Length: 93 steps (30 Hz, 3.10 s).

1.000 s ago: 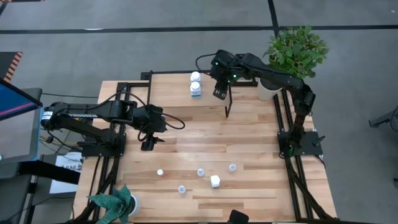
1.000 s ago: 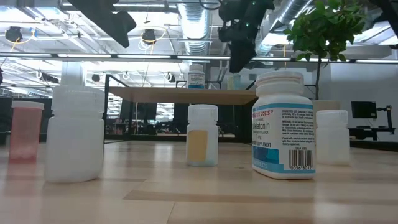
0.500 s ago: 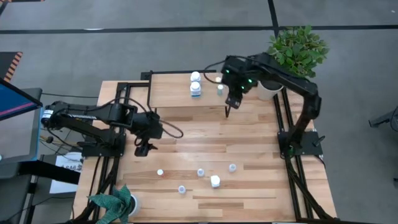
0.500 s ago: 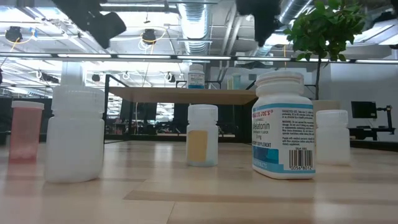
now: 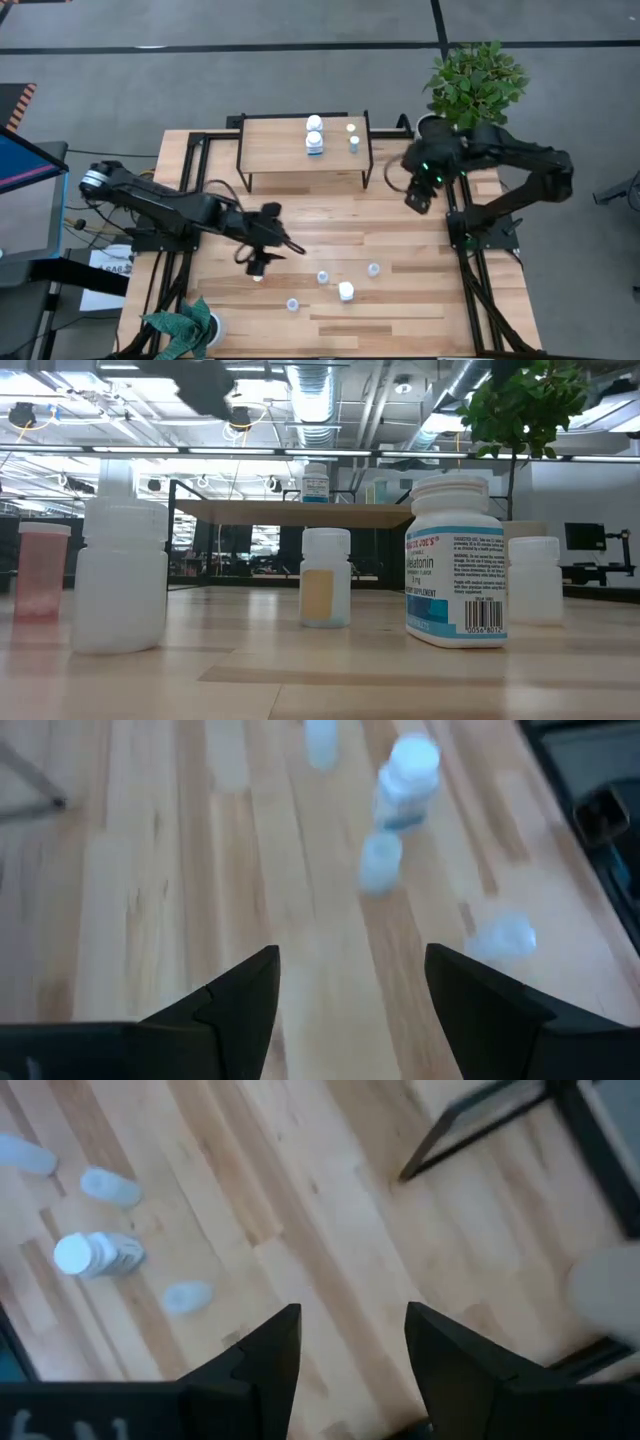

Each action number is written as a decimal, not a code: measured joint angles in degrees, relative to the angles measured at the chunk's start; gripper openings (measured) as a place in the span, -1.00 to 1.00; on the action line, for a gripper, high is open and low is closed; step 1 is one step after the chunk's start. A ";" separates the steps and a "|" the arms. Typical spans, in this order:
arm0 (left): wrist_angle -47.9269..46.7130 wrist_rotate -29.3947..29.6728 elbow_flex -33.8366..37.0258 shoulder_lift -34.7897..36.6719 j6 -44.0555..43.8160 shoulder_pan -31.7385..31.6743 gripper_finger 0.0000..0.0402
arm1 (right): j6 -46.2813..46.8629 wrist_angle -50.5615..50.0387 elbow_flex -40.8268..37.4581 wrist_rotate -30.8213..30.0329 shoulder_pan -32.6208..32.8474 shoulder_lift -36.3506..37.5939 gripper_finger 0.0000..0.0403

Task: Pick and place medicine bottles onto shelf by color
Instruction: Put the top left white pill bottle on the shelf

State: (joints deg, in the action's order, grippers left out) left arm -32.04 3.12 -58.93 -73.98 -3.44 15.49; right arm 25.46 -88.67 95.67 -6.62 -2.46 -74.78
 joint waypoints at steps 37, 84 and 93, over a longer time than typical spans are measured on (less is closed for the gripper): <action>19.78 -6.72 -10.85 -34.98 12.22 0.70 0.56 | 17.63 10.69 -19.40 -3.99 22.07 5.15 -0.05; -21.33 1.10 -26.06 -2.01 25.36 -32.17 -0.43 | 17.61 11.86 -19.40 -7.08 22.03 5.13 -0.05; -17.60 -10.24 -26.05 -9.78 23.01 -53.76 -0.42 | 17.59 12.10 -19.40 -7.08 22.03 5.13 -0.05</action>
State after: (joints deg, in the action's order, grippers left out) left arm -49.64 -7.12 -84.98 -83.76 19.57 -38.27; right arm 43.05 -76.58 76.27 -13.69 19.57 -69.65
